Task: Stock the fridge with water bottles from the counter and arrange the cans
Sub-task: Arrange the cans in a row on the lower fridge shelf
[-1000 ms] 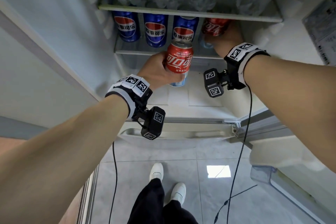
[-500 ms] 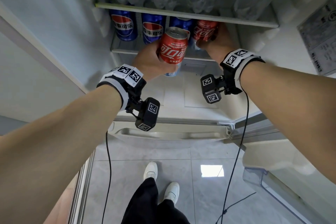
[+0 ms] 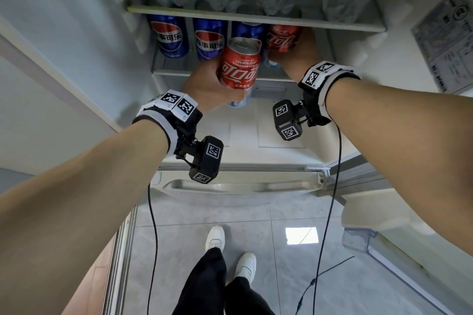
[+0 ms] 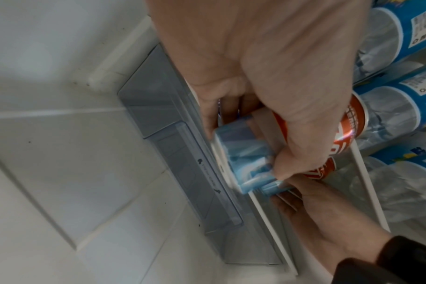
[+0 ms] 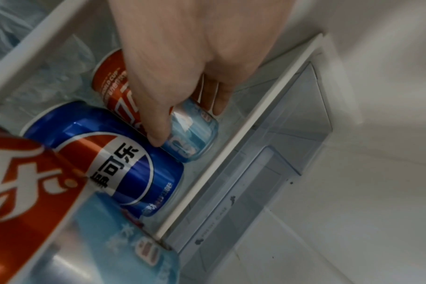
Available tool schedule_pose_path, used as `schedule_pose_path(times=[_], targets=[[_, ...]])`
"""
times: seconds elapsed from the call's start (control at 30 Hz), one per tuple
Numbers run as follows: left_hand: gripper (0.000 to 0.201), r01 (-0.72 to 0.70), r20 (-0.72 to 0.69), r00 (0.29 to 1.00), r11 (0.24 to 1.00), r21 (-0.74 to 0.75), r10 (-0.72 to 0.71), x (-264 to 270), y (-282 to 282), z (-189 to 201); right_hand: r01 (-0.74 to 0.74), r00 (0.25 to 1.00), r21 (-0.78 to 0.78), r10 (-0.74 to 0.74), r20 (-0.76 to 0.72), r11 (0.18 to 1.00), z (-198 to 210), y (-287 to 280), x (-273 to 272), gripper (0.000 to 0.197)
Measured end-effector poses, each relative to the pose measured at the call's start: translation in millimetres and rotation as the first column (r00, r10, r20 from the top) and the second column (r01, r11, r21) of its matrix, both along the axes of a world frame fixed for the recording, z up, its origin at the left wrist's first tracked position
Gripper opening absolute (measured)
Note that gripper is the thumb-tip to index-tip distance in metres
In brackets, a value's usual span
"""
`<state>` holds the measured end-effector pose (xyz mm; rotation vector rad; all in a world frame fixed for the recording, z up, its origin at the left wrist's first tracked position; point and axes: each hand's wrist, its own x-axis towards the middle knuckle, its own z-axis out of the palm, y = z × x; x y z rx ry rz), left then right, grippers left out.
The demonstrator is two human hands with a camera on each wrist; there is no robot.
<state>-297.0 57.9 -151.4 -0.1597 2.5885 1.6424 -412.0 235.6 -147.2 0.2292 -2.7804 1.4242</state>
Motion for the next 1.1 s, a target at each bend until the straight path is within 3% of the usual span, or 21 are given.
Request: schedule_pose_path(times=[0.13,0.2,0.5,0.57,0.63,0.73,0.83,0.93,1.0,1.1], targets=[[0.059,0.029,-0.002,1.0,1.0,-0.001,-0.029,2.4,0.0,-1.8,-0.028,0.999,0.135,0.025,0.025,0.99,4.3,0.9,-1.4,0.025],[0.06,0.034,0.0,0.999,0.999,-0.002,-0.034,2.6,-0.6,-2.1,-0.042,0.998,0.165,0.033,0.057,0.985,3.0,5.1,-2.4,0.028],[0.064,0.045,0.022,0.999,0.999,-0.006,-0.045,2.9,0.0,1.3,0.023,0.988,0.041,-0.029,0.149,0.999,-4.9,17.3,12.1,0.08],[0.068,0.059,0.031,0.998,0.998,-0.017,-0.059,4.0,2.9,3.5,0.136,0.984,0.006,-0.136,0.115,0.991,-4.0,21.5,27.4,0.069],[0.07,0.089,0.043,0.995,0.996,-0.022,-0.088,5.8,9.0,7.5,0.243,0.968,-0.058,-0.238,0.074,0.968,1.9,22.3,51.5,0.039],[0.07,0.119,0.059,0.991,0.993,-0.023,-0.118,5.3,25.1,13.0,0.19,0.973,-0.225,-0.152,0.174,0.956,15.4,17.5,92.7,0.023],[0.065,0.148,-0.004,0.989,0.986,-0.073,-0.149,1.0,45.8,17.5,0.131,0.97,-0.276,-0.066,0.232,0.952,20.6,16.0,117.4,0.029],[0.061,0.206,-0.075,0.97,0.949,-0.24,-0.23,-4.1,66.6,18.8,0.202,0.96,-0.256,-0.138,0.245,0.945,21.2,23.1,124.6,0.055],[0.069,0.215,-0.095,0.962,0.925,-0.314,-0.256,-9.4,75.4,15.5,0.271,0.948,-0.228,-0.218,0.232,0.935,21.5,32.7,122.7,0.057],[0.077,0.321,-0.052,0.938,0.915,-0.244,-0.343,-18.8,80.2,14.3,0.346,0.933,-0.234,-0.306,0.188,0.909,22.7,45.7,118.9,0.055]])
